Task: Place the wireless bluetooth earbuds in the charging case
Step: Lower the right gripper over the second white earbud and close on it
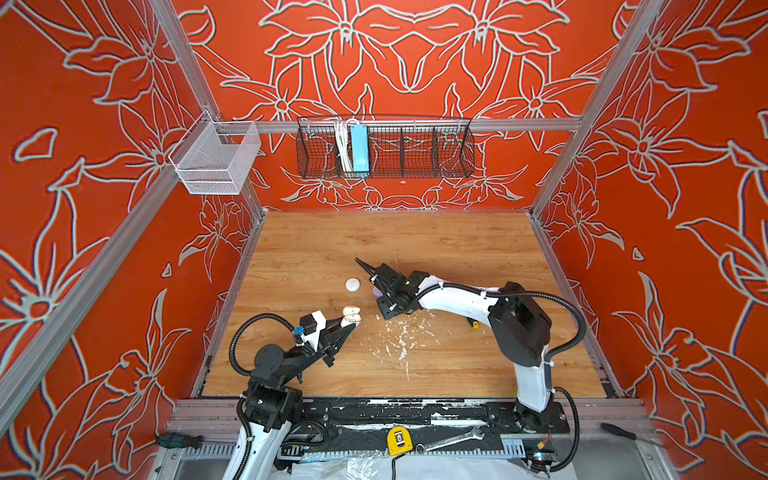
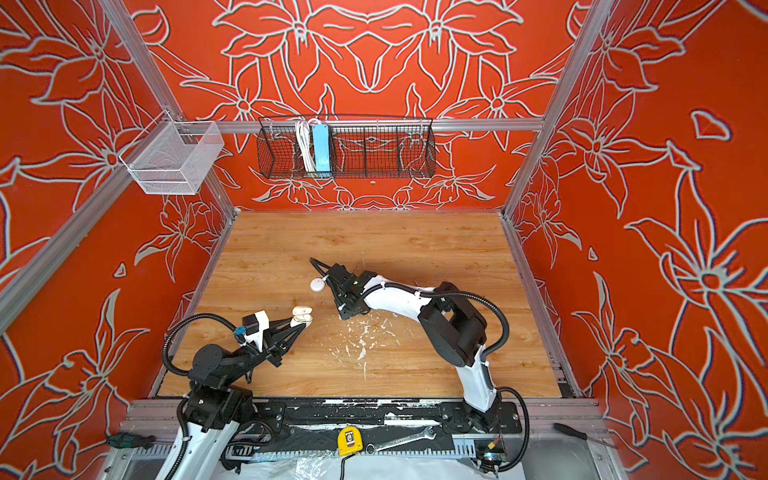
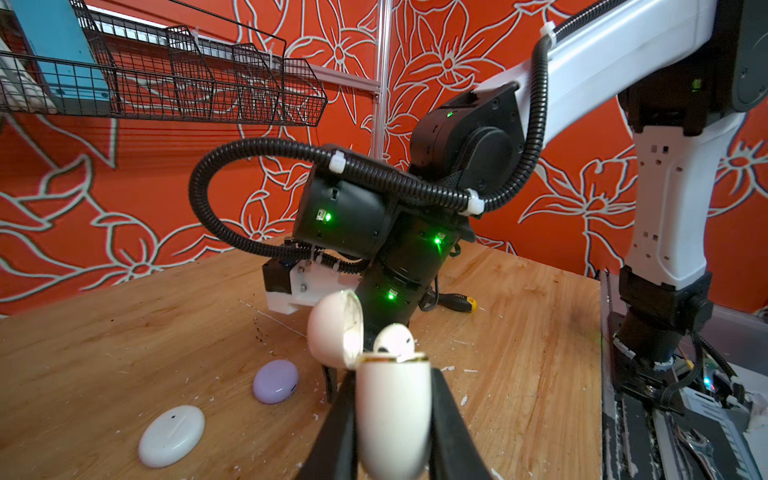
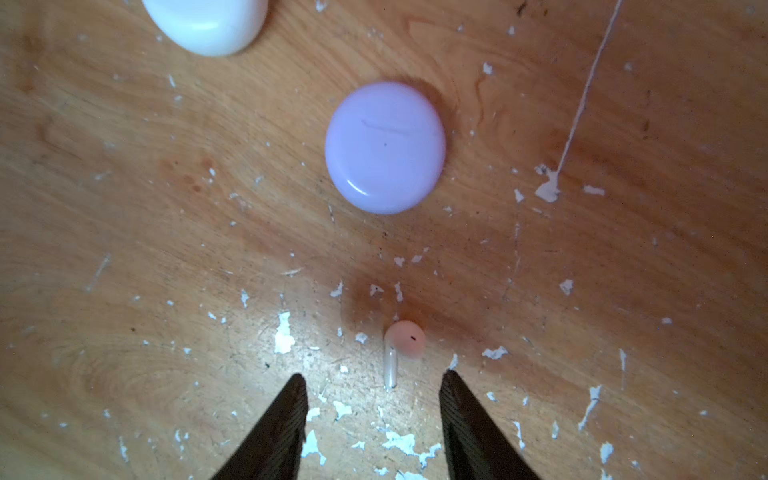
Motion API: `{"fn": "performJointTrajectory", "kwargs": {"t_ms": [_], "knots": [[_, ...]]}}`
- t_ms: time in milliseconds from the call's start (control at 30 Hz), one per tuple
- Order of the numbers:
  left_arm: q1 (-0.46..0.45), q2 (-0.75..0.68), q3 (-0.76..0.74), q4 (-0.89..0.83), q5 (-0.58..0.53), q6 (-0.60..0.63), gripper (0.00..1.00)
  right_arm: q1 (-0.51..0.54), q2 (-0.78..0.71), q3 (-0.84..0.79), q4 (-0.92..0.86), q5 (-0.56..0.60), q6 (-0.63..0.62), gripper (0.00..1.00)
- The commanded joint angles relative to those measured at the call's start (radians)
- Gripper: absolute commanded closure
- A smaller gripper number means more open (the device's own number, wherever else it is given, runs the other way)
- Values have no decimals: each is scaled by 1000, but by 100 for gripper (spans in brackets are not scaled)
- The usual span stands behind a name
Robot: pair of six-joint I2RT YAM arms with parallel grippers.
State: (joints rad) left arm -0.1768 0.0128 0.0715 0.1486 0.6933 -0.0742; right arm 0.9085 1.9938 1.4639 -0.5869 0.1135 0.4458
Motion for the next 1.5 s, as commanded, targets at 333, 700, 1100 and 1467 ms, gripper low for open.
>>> {"fn": "performJointTrajectory", "kwargs": {"t_ms": [333,700,1100,1467], "knots": [[-4,-13,30,15,20,-1,100,-30,70,18,-14,-47,2,48],[-4,-13,30,14,18,-4,100,-34,106,30,-2,-54,13,53],[-4,-13,33,17,17,-10,100,-33,110,37,-2,-69,22,62],[-4,-13,22,48,23,-24,100,-29,120,38,6,-80,19,69]]}}
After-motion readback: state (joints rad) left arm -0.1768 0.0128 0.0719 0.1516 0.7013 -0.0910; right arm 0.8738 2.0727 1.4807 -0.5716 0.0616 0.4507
